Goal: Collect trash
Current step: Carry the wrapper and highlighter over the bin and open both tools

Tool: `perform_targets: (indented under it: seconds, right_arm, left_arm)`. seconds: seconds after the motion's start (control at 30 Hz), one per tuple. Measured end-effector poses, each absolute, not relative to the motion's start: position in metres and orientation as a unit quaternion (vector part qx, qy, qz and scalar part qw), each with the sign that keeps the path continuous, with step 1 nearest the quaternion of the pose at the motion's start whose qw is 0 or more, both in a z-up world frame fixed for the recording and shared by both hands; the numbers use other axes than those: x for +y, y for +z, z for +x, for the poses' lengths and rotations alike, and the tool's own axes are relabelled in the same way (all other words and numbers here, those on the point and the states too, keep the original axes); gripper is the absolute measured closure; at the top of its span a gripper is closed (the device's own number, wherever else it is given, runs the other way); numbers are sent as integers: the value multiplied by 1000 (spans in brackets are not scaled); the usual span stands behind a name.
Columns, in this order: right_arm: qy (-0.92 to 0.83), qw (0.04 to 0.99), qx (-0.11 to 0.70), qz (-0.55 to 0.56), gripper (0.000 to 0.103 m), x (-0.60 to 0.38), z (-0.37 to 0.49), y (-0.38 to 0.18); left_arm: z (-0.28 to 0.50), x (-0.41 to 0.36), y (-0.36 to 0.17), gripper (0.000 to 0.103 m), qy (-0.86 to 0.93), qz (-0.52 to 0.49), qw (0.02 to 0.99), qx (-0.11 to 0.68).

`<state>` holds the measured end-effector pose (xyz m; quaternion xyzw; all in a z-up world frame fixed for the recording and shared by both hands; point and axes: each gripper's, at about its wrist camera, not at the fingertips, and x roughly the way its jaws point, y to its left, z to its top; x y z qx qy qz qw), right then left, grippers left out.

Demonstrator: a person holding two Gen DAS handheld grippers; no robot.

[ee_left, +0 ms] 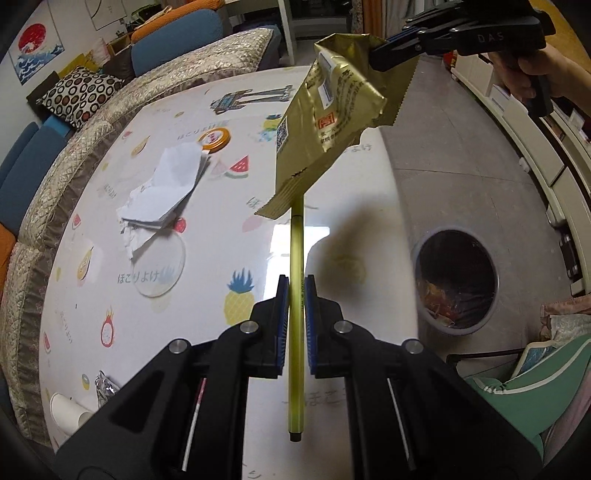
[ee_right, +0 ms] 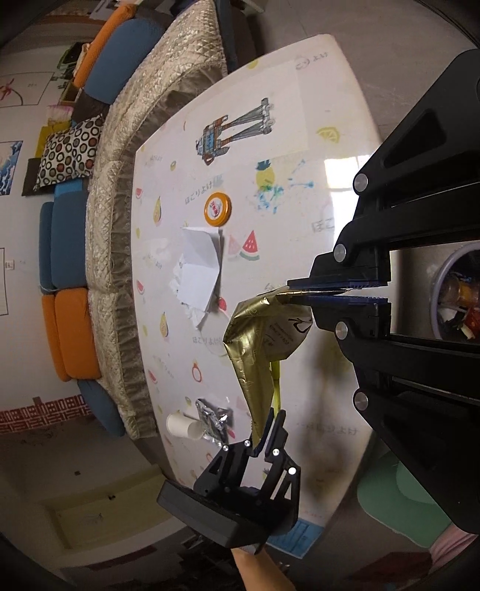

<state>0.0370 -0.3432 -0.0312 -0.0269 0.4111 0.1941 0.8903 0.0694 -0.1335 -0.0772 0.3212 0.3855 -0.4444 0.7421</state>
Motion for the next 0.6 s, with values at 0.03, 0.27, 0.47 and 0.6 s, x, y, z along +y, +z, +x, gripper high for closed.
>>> perform_targets:
  seconds: [0.03, 0.27, 0.47, 0.6]
  right_arm:
    - [190, 891, 412, -23, 99, -351, 25, -30]
    - [145, 892, 429, 7, 99, -408, -61, -39]
    - [107, 875, 470, 50, 99, -443, -115, -83]
    - [93, 860, 497, 74, 99, -454, -139, -118]
  left_arm:
    - [63, -141, -77, 96, -451, 326, 738, 383]
    - [6, -202, -95, 96, -505, 363, 686, 377]
    - [-45, -250, -136, 96, -540, 392, 636, 387]
    - [-75, -273, -167, 96, -556, 409, 607, 394]
